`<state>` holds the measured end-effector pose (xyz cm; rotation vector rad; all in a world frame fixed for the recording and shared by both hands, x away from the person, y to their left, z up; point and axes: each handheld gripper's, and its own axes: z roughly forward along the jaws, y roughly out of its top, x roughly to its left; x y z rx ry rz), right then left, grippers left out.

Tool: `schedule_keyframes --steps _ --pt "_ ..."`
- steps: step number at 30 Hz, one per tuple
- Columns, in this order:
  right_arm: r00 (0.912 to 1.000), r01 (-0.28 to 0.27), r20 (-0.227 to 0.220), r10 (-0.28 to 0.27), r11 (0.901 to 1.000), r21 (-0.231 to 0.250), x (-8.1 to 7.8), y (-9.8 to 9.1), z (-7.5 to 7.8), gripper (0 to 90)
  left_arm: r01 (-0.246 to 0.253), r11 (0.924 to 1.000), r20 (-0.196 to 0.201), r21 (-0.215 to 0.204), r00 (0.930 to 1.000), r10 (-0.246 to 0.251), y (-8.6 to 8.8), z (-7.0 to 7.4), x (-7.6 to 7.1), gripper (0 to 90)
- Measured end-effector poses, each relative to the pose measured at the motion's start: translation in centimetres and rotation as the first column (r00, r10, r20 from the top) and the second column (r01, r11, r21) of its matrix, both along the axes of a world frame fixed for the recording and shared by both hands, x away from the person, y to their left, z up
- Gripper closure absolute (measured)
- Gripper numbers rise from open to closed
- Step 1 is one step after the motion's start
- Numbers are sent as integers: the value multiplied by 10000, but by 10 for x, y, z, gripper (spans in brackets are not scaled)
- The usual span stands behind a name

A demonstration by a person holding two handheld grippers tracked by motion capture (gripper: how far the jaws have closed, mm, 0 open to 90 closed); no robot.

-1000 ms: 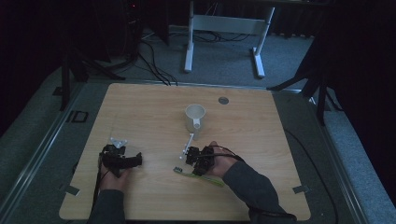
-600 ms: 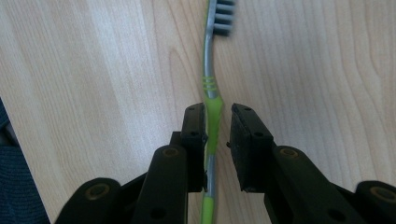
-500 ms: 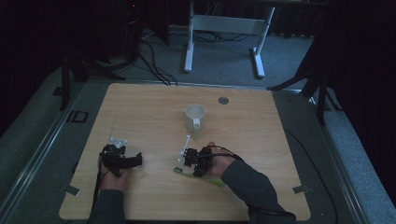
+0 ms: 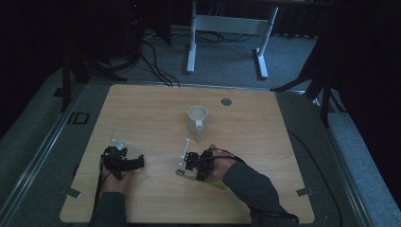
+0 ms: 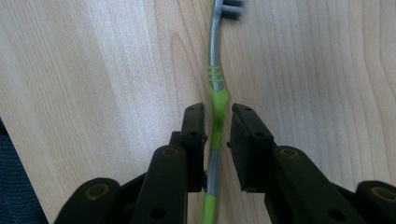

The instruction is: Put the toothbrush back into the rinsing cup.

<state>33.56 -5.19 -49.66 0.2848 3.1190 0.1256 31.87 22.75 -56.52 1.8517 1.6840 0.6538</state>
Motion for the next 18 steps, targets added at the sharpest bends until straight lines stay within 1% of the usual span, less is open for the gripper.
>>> schedule_keyframes --steps 12,18 --pt "10000 -51 12 51 9996 -261 1 3 -7 755 3 10000 0 0 10000 -3 0 0 0 1" --pt "10000 -72 20 73 9995 -315 1 3 -10 756 1 10000 3 -2 10000 -1 0 0 0 2"
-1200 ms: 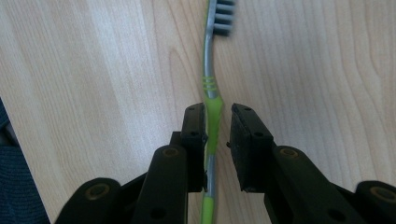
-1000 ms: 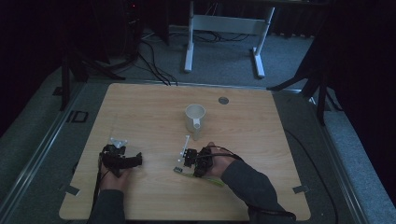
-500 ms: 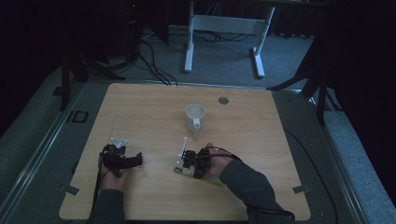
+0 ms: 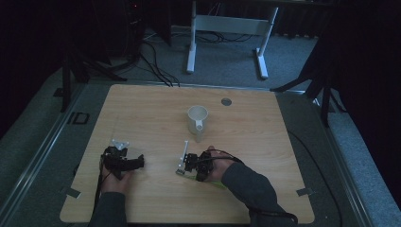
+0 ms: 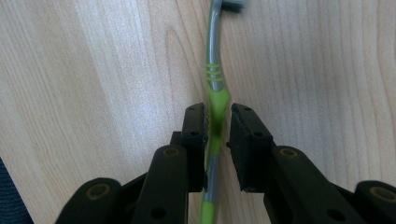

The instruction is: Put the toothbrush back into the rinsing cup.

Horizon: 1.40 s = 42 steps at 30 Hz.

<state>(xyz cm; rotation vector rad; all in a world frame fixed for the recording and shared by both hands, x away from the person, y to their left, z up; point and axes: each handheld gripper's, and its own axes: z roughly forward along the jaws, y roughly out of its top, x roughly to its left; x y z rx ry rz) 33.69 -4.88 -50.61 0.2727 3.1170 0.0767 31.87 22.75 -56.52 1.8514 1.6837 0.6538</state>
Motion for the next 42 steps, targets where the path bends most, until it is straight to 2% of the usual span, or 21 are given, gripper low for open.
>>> schedule_keyframes --steps 11,20,30,37,42 --pt "10000 31 -48 -31 9999 -105 1 1 -5 758 1 10000 0 1 10000 -1 0 0 0 2" --pt "9999 -62 139 63 9999 -94 -1 3 -6 777 2 10000 -2 2 10000 -2 0 0 0 2" --pt "9993 -188 313 203 9988 -463 -3 5 -12 795 -1 10000 -2 3 10000 1 0 0 0 2" --pt "9991 -131 400 145 9993 -348 -3 4 -12 814 0 10000 -2 3 10000 0 0 0 0 2" --pt "9998 -40 203 38 9999 124 -1 1 -6 816 0 10000 -3 4 10000 0 0 0 0 2"
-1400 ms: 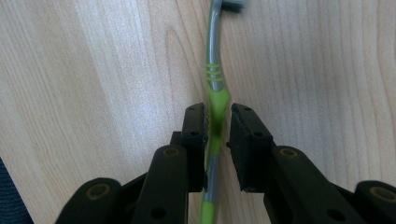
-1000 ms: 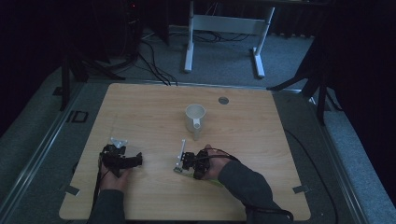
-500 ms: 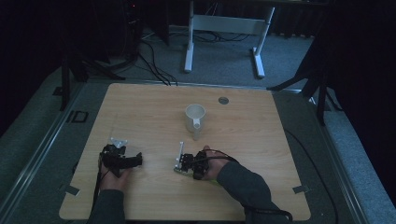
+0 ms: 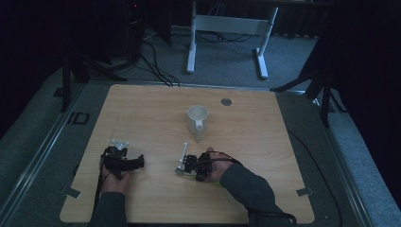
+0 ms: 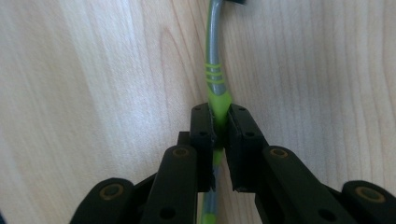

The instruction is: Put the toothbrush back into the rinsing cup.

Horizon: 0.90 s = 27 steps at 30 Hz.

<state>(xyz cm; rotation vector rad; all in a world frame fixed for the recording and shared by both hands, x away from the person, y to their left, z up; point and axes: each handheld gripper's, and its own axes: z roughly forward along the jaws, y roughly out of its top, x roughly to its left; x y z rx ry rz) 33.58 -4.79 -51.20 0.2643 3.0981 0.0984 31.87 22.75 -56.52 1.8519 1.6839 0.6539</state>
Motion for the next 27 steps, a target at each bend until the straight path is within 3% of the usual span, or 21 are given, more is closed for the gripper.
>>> schedule_keyframes --steps 13,21,27 --pt "9976 575 -435 -530 9923 1094 7 -6 11 816 3 10000 6 -3 10000 -3 0 0 0 1" --pt "9944 982 -577 -888 9771 1886 11 -13 20 816 1 10000 5 -1 10000 -1 0 0 0 2" --pt "9891 1449 -611 -1339 9586 2450 16 -18 26 816 -1 10000 5 -4 10000 1 0 0 0 2"
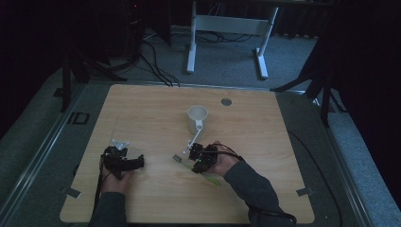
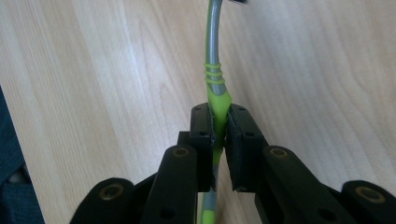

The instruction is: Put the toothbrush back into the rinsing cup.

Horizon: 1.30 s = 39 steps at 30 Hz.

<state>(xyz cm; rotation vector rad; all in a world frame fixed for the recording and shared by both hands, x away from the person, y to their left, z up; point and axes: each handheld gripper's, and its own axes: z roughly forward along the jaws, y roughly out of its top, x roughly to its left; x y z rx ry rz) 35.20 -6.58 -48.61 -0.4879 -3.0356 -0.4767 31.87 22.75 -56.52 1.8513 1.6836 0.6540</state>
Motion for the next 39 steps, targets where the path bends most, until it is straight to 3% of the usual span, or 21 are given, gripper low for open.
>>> schedule_keyframes --steps 17,33,39 --pt "9934 1071 295 -1111 9877 1136 11 -17 18 817 1 10000 5 5 10000 -1 0 0 0 2" --pt "9768 1856 665 -2037 9595 2119 17 -29 29 816 -8 10000 7 -6 10000 8 0 0 0 1" --pt "9663 2224 764 -2458 9466 2333 20 -36 31 816 -8 10000 9 -5 10000 8 0 0 0 2"
